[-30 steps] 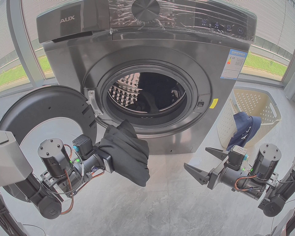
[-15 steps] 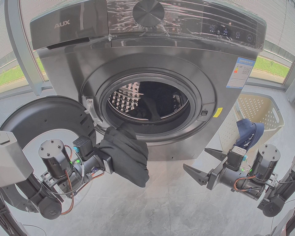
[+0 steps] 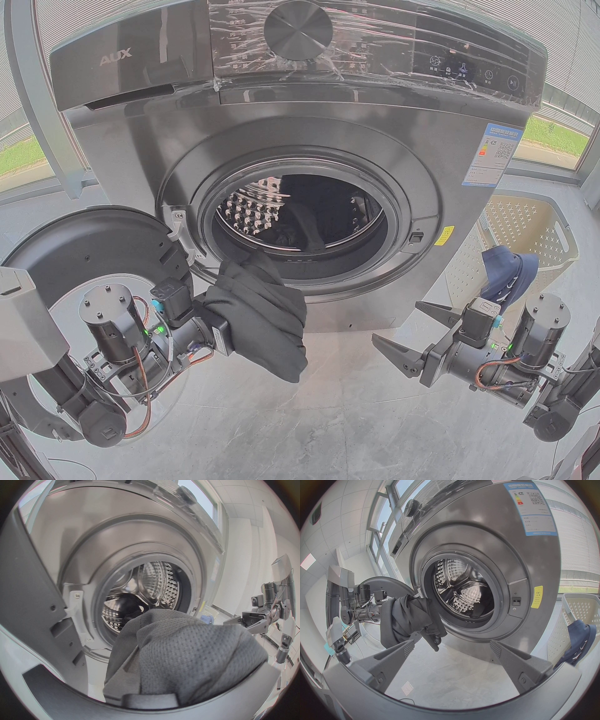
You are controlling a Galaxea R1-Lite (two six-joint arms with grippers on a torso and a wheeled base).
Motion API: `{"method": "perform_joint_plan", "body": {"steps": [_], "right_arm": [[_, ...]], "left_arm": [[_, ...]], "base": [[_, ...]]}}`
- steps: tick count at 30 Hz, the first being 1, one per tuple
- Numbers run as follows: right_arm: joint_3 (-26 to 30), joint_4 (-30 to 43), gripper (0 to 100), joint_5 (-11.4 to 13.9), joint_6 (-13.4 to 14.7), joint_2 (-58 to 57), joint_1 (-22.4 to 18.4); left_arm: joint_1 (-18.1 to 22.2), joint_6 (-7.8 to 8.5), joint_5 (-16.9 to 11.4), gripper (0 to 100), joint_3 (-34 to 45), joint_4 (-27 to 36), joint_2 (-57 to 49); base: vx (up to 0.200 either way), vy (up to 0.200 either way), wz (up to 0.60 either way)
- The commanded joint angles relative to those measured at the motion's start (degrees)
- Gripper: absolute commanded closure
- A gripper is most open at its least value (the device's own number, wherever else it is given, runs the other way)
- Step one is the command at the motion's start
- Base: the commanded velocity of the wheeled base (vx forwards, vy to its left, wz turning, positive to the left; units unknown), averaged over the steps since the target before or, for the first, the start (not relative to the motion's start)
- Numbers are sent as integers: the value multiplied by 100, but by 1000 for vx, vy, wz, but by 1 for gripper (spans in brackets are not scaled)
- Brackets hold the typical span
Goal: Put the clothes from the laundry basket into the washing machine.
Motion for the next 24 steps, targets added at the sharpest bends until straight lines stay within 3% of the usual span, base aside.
{"method": "perform_joint_plan", "body": {"steps": [1,13,24], "right_arm": [[-1,-3,0,2,-1,10,-3],[-1,-3,0,2,-1,19,5],[16,5,0,2,-1,19,14]], "left_arm": [[7,-3,5,100,5,-3,6],[16,6,23,100,5,-3,94],[25,-12,14,100,-31,-3,112]], "base": [[0,0,0],[0,0,0],[200,0,0]]}}
